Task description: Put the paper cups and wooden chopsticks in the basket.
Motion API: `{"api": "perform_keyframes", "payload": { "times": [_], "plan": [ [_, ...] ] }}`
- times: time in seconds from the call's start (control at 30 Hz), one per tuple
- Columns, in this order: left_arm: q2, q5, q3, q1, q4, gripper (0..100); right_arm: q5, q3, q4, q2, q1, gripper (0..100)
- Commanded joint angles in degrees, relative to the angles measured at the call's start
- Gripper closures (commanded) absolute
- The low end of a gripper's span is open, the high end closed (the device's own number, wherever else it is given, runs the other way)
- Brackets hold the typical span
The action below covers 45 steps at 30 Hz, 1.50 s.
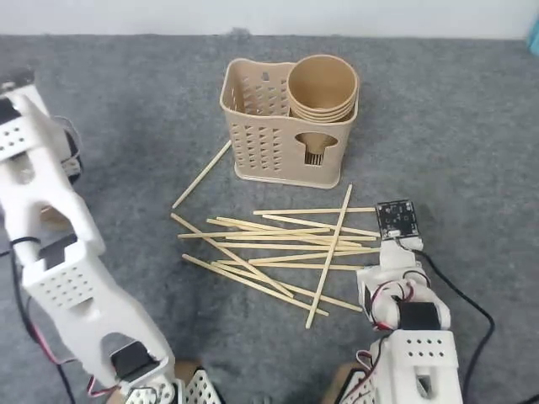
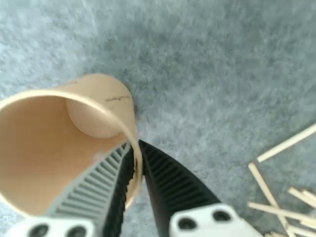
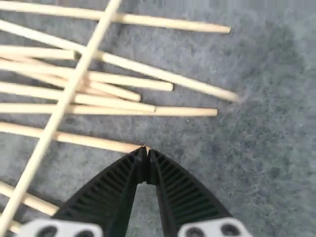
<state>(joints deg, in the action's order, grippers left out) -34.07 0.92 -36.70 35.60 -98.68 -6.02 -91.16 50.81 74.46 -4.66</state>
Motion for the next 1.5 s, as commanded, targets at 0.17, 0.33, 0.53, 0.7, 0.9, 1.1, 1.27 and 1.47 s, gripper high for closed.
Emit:
{"api": "perform_keyframes", "payload": {
  "times": [0.17, 0.33, 0.53, 0.7, 0.9, 1.1, 1.27, 1.47],
  "plan": [
    [1.14, -2.81, -5.49, 0.18, -1.93, 99, 0.62, 0.0, -3.3, 1.01, 1.45, 98.9],
    [1.23, -2.81, -8.75, 0.0, -1.93, 99, 0.62, 0.0, -3.47, 1.01, 1.45, 98.9],
    [7.21, -2.81, -10.68, -2.11, -1.93, 99, 0.62, 0.0, -3.56, 1.01, 1.45, 98.9],
    [15.38, -2.9, -10.59, -7.74, -1.93, 99, 0.62, 0.0, -3.65, 1.01, 1.45, 98.9],
    [24.0, -2.9, -11.03, -17.67, -1.85, 99, 0.62, 0.0, -3.65, 1.01, 1.45, 98.9],
    [31.38, -8.62, -11.21, -27.25, 0.26, 99, 0.62, 0.0, -3.65, 1.01, 1.45, 98.9],
    [37.71, -12.92, -11.21, -33.58, 6.07, 99, 0.62, -0.09, -3.65, 1.01, 1.45, 98.9],
    [41.49, -19.78, -11.21, -41.14, 9.05, 99, 0.62, -0.09, -3.65, 1.01, 1.45, 98.9]
  ]
}}
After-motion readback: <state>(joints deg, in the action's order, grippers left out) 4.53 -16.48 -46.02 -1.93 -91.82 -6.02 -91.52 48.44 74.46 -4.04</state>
